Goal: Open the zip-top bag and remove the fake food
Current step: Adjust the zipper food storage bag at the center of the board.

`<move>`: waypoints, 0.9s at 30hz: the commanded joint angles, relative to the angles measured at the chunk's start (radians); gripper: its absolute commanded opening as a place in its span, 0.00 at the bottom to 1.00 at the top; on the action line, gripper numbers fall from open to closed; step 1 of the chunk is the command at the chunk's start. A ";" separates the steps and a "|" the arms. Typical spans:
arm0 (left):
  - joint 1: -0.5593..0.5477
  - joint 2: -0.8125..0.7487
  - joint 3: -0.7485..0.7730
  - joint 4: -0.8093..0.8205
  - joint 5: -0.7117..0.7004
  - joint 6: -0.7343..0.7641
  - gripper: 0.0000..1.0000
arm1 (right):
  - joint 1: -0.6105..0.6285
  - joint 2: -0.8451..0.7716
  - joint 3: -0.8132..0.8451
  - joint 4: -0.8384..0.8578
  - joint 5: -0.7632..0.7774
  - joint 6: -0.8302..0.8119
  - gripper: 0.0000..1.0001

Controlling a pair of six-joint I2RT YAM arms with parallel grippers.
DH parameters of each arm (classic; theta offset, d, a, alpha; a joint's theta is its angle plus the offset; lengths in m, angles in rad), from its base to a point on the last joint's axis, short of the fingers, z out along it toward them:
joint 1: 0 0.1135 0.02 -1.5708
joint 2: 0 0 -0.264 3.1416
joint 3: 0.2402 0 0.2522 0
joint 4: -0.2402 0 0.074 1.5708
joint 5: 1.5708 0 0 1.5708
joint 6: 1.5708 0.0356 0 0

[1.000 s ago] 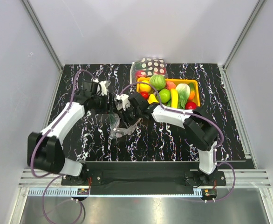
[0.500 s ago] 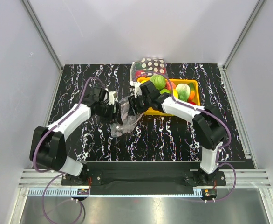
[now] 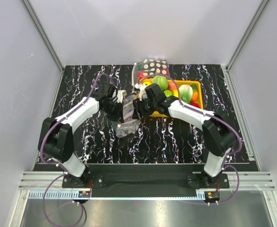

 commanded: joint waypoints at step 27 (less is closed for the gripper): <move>0.000 -0.099 0.190 -0.124 0.373 0.027 0.00 | 0.036 -0.044 0.029 0.096 0.014 -0.103 0.61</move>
